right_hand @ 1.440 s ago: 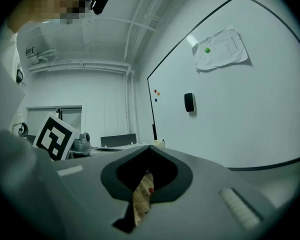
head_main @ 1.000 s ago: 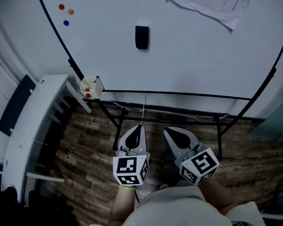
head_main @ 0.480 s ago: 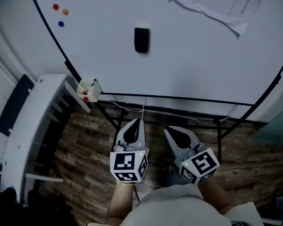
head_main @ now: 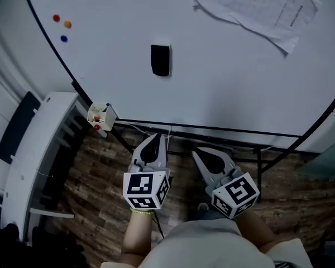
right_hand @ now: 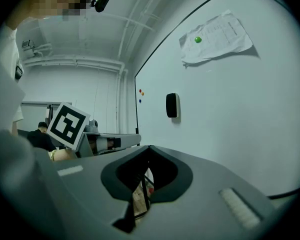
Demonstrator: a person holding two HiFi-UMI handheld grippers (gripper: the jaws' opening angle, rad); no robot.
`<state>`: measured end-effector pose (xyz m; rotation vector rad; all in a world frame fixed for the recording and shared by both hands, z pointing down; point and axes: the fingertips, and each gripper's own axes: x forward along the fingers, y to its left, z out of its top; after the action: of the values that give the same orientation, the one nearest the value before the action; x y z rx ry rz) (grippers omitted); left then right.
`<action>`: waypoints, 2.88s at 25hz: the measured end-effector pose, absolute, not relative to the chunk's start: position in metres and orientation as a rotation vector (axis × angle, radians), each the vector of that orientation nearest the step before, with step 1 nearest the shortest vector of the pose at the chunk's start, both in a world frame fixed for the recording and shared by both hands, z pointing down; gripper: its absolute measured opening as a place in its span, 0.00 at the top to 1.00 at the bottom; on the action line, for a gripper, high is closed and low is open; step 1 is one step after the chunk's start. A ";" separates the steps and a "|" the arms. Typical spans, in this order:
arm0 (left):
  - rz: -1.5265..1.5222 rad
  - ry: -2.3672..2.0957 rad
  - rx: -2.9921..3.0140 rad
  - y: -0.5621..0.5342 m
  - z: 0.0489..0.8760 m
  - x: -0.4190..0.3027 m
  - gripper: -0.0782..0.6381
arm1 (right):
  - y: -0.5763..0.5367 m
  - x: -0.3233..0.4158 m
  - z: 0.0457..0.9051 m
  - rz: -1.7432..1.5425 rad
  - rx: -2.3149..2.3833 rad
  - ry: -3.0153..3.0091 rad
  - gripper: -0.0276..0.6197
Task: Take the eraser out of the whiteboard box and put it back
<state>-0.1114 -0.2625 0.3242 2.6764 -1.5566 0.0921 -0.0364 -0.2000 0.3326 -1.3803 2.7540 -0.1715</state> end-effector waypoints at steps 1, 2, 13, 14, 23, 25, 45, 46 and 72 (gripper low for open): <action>0.096 -1.562 2.683 -0.268 0.321 -0.109 0.88 | -0.204 -0.034 0.332 -0.172 -1.374 2.757 0.95; 0.100 -1.568 2.691 -0.272 0.318 -0.106 0.87 | -0.207 -0.032 0.332 -0.173 -1.368 2.761 0.95; 0.100 -1.692 2.746 -0.327 0.276 -0.087 0.63 | -0.237 -0.010 0.334 -0.156 -1.302 2.807 0.95; 0.084 -1.712 2.743 -0.333 0.270 -0.087 0.60 | -0.240 -0.009 0.335 -0.158 -1.298 2.809 0.95; 0.010 -1.809 2.743 -0.379 0.234 -0.079 0.48 | -0.261 0.001 0.336 -0.158 -1.260 2.833 0.95; 0.004 -1.823 2.743 -0.388 0.229 -0.076 0.46 | -0.264 0.002 0.336 -0.155 -1.248 2.834 0.95; 0.078 -1.936 2.773 -0.448 0.208 -0.066 0.45 | -0.288 0.016 0.345 -0.170 -1.227 2.826 0.95; 0.084 -1.937 2.774 -0.449 0.207 -0.066 0.46 | -0.289 0.016 0.345 -0.171 -1.228 2.826 0.95; 0.073 -1.941 2.777 -0.451 0.206 -0.064 0.56 | -0.284 0.014 0.352 -0.202 -1.231 2.841 0.95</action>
<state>-0.0642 -0.4505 0.2057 2.7773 -1.9412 0.0730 0.0144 -0.2838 0.3523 -1.2314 2.8407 -0.2016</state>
